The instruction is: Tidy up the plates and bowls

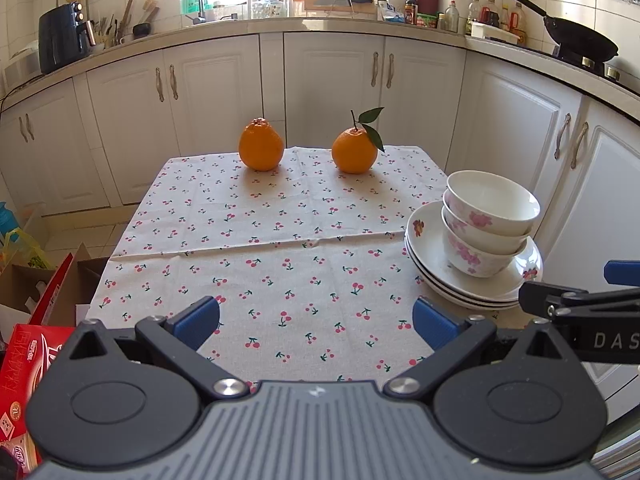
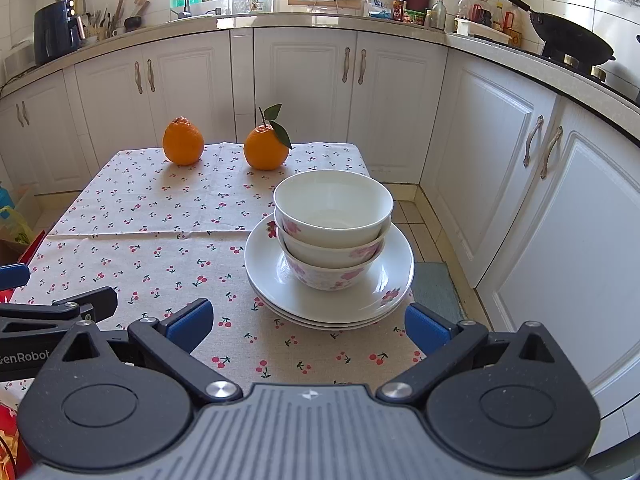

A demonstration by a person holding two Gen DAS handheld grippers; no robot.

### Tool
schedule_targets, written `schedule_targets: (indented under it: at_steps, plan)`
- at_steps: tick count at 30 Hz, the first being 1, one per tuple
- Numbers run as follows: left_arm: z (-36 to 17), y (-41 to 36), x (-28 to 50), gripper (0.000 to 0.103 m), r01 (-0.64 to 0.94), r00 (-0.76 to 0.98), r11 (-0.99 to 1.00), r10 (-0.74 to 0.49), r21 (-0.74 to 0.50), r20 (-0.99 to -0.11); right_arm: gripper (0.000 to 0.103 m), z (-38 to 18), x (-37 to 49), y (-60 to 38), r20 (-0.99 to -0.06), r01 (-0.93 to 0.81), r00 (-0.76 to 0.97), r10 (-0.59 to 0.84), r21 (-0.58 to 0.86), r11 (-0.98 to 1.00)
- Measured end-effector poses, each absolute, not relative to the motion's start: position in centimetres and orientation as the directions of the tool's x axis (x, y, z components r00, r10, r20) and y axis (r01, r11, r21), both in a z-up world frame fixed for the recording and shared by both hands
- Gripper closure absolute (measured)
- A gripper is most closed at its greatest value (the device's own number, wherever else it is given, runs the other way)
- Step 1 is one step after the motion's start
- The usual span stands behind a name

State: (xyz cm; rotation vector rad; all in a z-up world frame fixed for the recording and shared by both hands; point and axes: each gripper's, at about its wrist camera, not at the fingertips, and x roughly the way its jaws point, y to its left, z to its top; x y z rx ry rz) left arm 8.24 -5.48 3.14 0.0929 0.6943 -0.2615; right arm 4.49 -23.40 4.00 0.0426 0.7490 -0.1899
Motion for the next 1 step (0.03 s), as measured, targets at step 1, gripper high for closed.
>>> schedule_targets:
  at_steps: [1]
  plan:
    - [3.12, -5.47, 8.25, 0.001, 0.27, 0.737, 0.963, -0.208, -0.003, -0.643, 0.0, 3.99, 4.5, -23.37, -0.68, 0.187, 0.716, -0.157, -0.03, 0.982]
